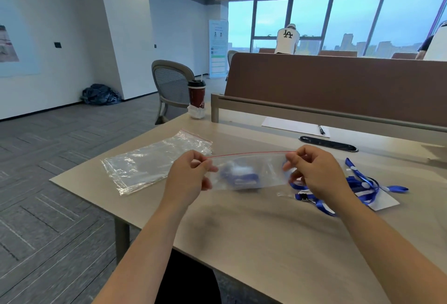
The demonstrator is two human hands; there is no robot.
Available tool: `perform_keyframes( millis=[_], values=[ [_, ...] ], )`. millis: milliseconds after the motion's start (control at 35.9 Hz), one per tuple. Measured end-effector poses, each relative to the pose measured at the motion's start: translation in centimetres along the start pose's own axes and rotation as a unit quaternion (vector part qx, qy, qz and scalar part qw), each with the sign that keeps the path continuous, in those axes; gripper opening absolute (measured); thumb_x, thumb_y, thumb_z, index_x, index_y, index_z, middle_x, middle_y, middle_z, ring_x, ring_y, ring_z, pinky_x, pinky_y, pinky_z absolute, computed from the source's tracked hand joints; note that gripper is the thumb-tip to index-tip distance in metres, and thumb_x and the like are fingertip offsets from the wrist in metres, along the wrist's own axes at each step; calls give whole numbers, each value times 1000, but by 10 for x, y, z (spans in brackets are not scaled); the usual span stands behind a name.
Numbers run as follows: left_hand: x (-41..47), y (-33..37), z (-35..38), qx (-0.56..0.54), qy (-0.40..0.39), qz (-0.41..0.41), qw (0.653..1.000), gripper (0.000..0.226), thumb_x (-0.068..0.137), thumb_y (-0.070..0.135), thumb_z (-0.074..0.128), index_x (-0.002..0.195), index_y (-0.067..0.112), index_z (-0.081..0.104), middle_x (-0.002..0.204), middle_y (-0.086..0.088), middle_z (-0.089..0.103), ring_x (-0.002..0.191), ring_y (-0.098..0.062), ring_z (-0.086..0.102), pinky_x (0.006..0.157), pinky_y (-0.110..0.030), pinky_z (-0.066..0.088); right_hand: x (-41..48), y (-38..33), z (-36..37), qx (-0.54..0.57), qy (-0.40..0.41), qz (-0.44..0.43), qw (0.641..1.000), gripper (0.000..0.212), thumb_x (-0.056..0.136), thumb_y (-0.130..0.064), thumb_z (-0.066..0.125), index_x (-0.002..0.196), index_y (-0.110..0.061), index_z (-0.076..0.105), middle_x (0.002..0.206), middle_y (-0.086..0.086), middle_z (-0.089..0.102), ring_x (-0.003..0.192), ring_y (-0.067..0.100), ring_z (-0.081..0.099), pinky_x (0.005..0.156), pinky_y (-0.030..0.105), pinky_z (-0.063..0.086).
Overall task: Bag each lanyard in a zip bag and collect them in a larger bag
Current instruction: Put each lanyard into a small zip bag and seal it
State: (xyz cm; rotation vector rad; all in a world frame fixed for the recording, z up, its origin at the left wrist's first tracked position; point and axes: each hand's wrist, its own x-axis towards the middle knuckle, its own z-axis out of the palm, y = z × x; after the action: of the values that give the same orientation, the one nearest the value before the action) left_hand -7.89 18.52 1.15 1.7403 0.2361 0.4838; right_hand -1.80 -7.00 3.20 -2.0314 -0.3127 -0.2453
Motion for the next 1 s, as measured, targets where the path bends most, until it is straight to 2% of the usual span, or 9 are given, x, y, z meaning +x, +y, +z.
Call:
perform_keyframes(
  millis=[56, 111, 278, 362, 501, 640, 807, 918, 1002],
  values=[
    [0, 11, 2, -41, -7, 4, 999, 11, 99, 11, 57, 92, 3, 55, 83, -11, 76, 58, -26, 67, 57, -30, 57, 3, -8, 0, 43, 13, 7, 999, 21, 98, -26, 55, 93, -6, 63, 81, 5, 74, 64, 20, 72, 67, 41, 59],
    [6, 22, 3, -34, -3, 28, 999, 9, 99, 12, 57, 95, 5, 57, 83, -12, 75, 68, -26, 73, 66, -33, 61, 6, -18, -2, 81, 37, 8, 996, 21, 99, -24, 55, 95, -4, 63, 81, 7, 74, 68, 22, 73, 69, 41, 61],
    [27, 76, 10, -38, 14, 117, 992, 10, 98, 13, 58, 108, 11, 59, 88, -6, 75, 76, -17, 74, 78, -34, 62, 26, -56, -26, 145, 110, -17, 983, 20, 98, -26, 58, 95, -7, 63, 82, 10, 74, 74, 26, 74, 71, 42, 60],
    [33, 109, 17, -76, -4, 160, 984, 8, 97, 11, 60, 104, 15, 58, 89, -6, 74, 80, -18, 74, 80, -34, 61, 35, -75, -51, 133, 155, -53, 977, 18, 97, -28, 60, 88, -12, 63, 77, 8, 74, 70, 28, 73, 67, 42, 58],
    [29, 162, 38, -108, -58, 210, 970, 11, 97, 11, 61, 107, 13, 59, 91, -2, 75, 81, -14, 74, 76, -26, 60, 28, -98, -101, 124, 220, -87, 964, 20, 95, -29, 63, 93, -9, 65, 75, 8, 74, 64, 26, 72, 62, 38, 58],
    [13, 189, 79, -111, -114, 229, 960, 17, 98, 15, 59, 114, 12, 58, 94, -2, 75, 81, -11, 74, 69, -19, 59, 6, -98, -158, 91, 281, -95, 951, 17, 94, -32, 64, 84, -19, 65, 74, 6, 75, 53, 19, 67, 48, 25, 49],
    [-23, 197, 146, -162, -188, 209, 946, 17, 98, 4, 55, 115, 2, 58, 92, -11, 74, 81, -21, 74, 71, -26, 61, -44, -79, -223, 48, 354, -80, 931, 19, 93, -30, 67, 80, -16, 64, 71, 8, 74, 47, 23, 56, 47, 26, 45],
    [-50, 198, 192, -170, -236, 202, 935, 14, 98, 3, 55, 112, 4, 58, 89, -9, 74, 80, -20, 74, 72, -27, 61, -80, -65, -261, 1, 390, -61, 919, 18, 93, -32, 66, 83, -17, 66, 71, 4, 74, 51, 25, 57, 55, 35, 51],
    [-70, 203, 222, -159, -264, 198, 930, 14, 99, 4, 54, 112, 6, 58, 91, -8, 74, 77, -15, 74, 71, -24, 60, -102, -57, -288, -22, 413, -45, 909, 18, 94, -33, 65, 82, -19, 65, 70, 3, 74, 51, 23, 57, 55, 33, 47]
  ],
)
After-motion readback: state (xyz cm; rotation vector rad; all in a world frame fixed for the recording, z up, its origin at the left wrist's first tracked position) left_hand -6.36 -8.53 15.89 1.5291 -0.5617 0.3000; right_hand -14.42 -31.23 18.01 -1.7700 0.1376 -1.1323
